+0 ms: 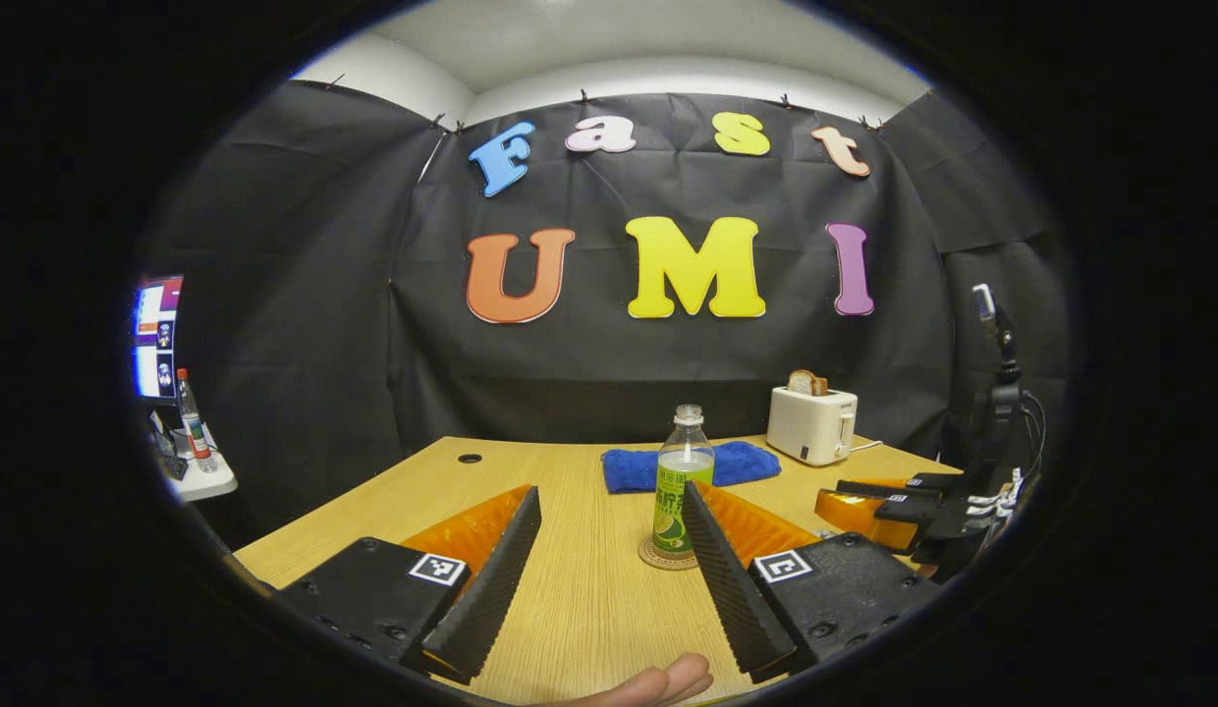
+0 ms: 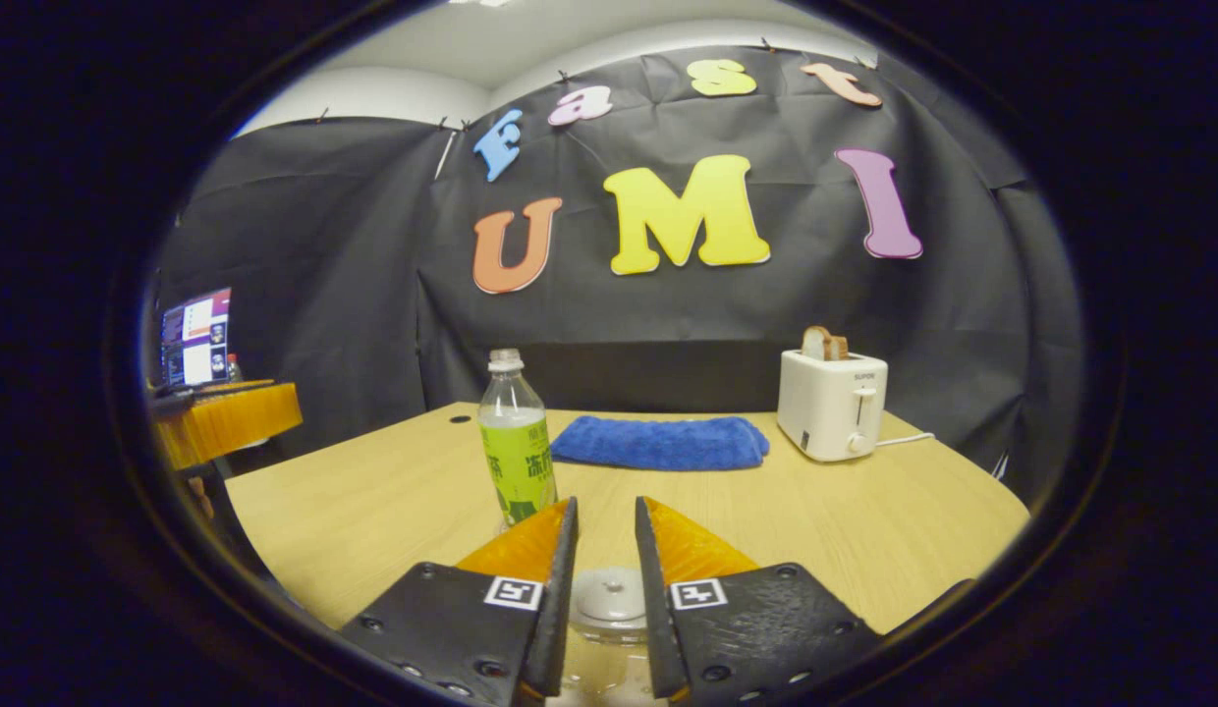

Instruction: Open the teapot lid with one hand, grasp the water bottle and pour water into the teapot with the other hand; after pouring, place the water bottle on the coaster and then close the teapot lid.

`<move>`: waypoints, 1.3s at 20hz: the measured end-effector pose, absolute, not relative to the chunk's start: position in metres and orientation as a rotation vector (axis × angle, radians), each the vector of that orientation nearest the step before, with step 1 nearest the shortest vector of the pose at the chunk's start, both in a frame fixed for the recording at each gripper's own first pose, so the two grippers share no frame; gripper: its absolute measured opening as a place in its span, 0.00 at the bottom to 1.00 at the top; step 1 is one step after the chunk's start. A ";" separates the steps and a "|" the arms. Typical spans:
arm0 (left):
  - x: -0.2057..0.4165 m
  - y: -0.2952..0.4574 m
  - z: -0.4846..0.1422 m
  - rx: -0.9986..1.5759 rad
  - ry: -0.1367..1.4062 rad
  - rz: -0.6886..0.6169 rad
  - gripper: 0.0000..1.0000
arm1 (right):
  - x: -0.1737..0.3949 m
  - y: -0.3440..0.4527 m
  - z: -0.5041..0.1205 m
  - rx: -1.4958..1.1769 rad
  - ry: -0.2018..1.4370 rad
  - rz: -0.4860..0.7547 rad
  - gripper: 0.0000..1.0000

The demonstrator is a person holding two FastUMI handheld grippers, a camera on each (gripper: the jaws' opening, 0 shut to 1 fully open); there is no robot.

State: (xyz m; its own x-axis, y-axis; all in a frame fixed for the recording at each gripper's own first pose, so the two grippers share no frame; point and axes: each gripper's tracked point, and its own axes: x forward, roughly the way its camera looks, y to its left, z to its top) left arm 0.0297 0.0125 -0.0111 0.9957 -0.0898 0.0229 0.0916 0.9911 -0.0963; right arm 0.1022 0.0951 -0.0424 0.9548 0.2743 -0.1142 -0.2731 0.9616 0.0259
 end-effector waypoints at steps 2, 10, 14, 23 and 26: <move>0.029 0.012 -0.014 -0.099 -0.005 -0.088 0.91 | 0.097 0.083 -0.030 0.022 0.110 0.235 0.54; 0.015 0.011 -0.003 -0.105 0.003 -0.080 0.91 | 0.046 0.053 0.021 -0.015 0.025 0.163 0.96; 0.011 0.018 0.000 -0.072 0.012 -0.051 0.91 | 0.016 0.039 0.042 -0.039 0.000 0.137 0.96; 0.004 0.016 0.002 -0.045 0.019 -0.048 0.91 | -0.013 0.037 0.046 -0.020 0.022 0.122 0.96; 0.003 0.013 0.003 -0.045 0.016 -0.052 0.91 | -0.008 0.040 0.046 -0.008 0.034 0.120 0.96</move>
State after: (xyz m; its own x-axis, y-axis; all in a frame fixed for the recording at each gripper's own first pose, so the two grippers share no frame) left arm 0.0032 0.0133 0.0033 0.9985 -0.0524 -0.0150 0.0517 0.9976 -0.0455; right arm -0.0080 0.0397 0.0461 0.9922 0.1195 -0.0344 -0.1198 0.9928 -0.0061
